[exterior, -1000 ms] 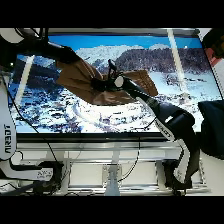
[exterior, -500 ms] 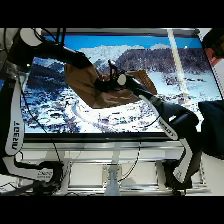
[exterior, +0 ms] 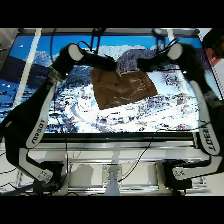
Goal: Fold the clothes and pants, and hang the long-sleeved shirts on hangers.
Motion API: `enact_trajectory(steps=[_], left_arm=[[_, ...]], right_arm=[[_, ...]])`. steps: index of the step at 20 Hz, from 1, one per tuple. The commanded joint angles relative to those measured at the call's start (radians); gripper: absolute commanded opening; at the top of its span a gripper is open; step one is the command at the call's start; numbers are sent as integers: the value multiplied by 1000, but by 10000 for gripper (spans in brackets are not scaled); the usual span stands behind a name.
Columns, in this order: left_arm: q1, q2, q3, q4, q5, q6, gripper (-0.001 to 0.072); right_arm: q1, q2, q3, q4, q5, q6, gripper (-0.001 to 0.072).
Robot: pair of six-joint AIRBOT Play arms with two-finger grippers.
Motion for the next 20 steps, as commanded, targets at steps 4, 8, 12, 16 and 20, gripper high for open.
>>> enact_trajectory(steps=[4, 8, 12, 16, 20], left_arm=[[-156, -112, 1, 0, 372, -64, 12], [-220, -171, 1, 0, 500, -154, 11], [-263, -190, 1, -80, 673, -154, 15], [-286, -191, 1, -82, 686, -154, 702], [-257, -158, 1, -81, 628, -153, 710]], right_arm=[[-107, 196, 0, -27, 7, -27, 31], [-106, 195, -1, -27, 7, -26, 31], [-106, 194, -1, -29, 6, -26, 30], [-107, 194, -1, -60, 6, -26, 31], [-107, 190, -1, -205, -3, -27, 31]])
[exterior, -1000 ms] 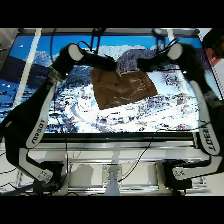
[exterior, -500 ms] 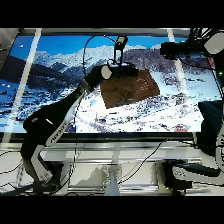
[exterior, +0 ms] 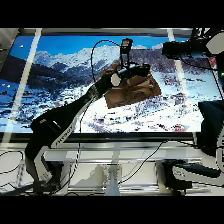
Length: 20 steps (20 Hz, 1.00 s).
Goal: Fold the clothes and pants, and hang the long-sleeved shirts on hangers.
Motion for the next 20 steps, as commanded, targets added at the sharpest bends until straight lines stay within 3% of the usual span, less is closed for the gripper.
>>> enact_trajectory(steps=[1, 3, 5, 9, 10, 11, 12, 13, 15, 17, 20], left_arm=[[31, 39, 0, 13, -44, 0, 709], [79, 96, 0, 103, -143, 12, 705], [132, 157, 0, 162, -246, 12, 701], [224, 237, 0, 161, -358, 11, 700], [235, 245, 0, 161, -361, 11, 701], [241, 248, 0, 160, -360, 11, 700], [242, 248, 0, 161, -361, 11, 700], [242, 246, 0, 161, -361, 11, 701], [241, 246, 0, 161, -361, 12, 700], [241, 246, 0, 161, -361, 12, 700], [243, 246, 0, 161, -361, 12, 700]], right_arm=[[-8, -12, 0, -230, -2, 0, 31], [-73, -40, -1, -342, 58, -2, 30], [-184, -77, -24, -273, 95, -109, 30], [-354, -149, -202, 314, 175, -549, 30], [-357, -165, -240, 395, 185, -604, 31], [-348, -180, -271, 441, 175, -629, 123], [-326, -194, -285, 444, 138, -628, 480], [-298, -208, -285, 433, 91, -626, 664], [-229, -226, -283, 394, -66, -614, 665], [-158, -245, -266, 318, -214, -530, 634], [-80, -310, -177, 163, -189, -495, 614]])
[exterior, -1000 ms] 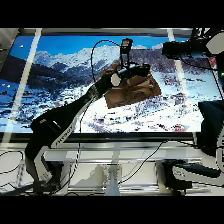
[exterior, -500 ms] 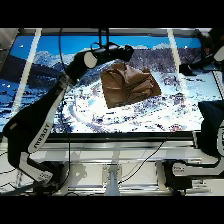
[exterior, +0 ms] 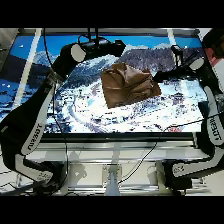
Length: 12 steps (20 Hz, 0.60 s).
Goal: Fold the clothes and pants, and hang the long-sleeved shirts on hangers.
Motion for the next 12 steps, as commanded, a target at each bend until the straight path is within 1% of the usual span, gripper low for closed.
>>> enact_trajectory(steps=[1, 5, 9, 12], left_arm=[[3, 2, 0, 2, -4, 0, 700], [4, 2, 0, 2, -4, 0, 700], [4, -2, -1, 2, -4, 0, 700], [4, -2, -1, 2, -4, 0, 700]], right_arm=[[82, -73, 81, -145, -28, 62, 614], [121, -138, 171, -183, 47, 68, 616], [143, -155, 192, -299, 148, 80, 615], [143, -171, 193, -325, 132, 146, 614]])
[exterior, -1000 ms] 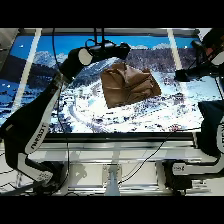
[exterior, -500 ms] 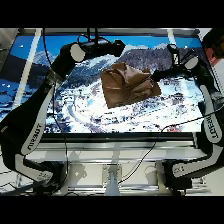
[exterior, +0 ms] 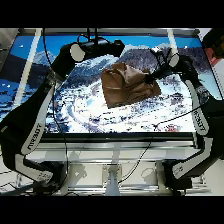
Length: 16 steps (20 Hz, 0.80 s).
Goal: Fold the clothes and pants, and hang the long-sleeved shirts on hangers.
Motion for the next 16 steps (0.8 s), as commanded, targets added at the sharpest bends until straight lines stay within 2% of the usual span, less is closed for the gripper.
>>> enact_trajectory(steps=[1, 2, 3, 6, 10, 11, 13, 14, 16], left_arm=[[0, -2, 0, 0, 0, 0, 700], [0, -2, 0, 0, -1, 0, 700], [1, -2, 0, 0, 0, 0, 700], [14, -2, 0, 0, 0, 0, 700], [46, -2, 0, 0, -40, 0, 696], [55, -2, 0, 0, -61, 0, 659], [71, -2, 0, 0, -98, 0, 391], [76, -2, 0, -1, -109, 0, 324], [79, 0, 0, -1, -123, 0, 323]], right_arm=[[8, -27, 10, -52, -6, 72, 615], [8, -39, 10, -53, -27, 111, 610], [5, -53, 13, -51, -40, 170, 574], [-24, -104, 71, -21, -31, 244, 568], [-122, -135, 118, 162, -27, 313, 548], [-156, -142, 118, 240, -2, 314, 548], [-209, -169, 118, 380, 74, 299, 550], [-225, -185, 118, 420, 101, 277, 552], [-244, -219, 118, 467, 122, 249, 561]])
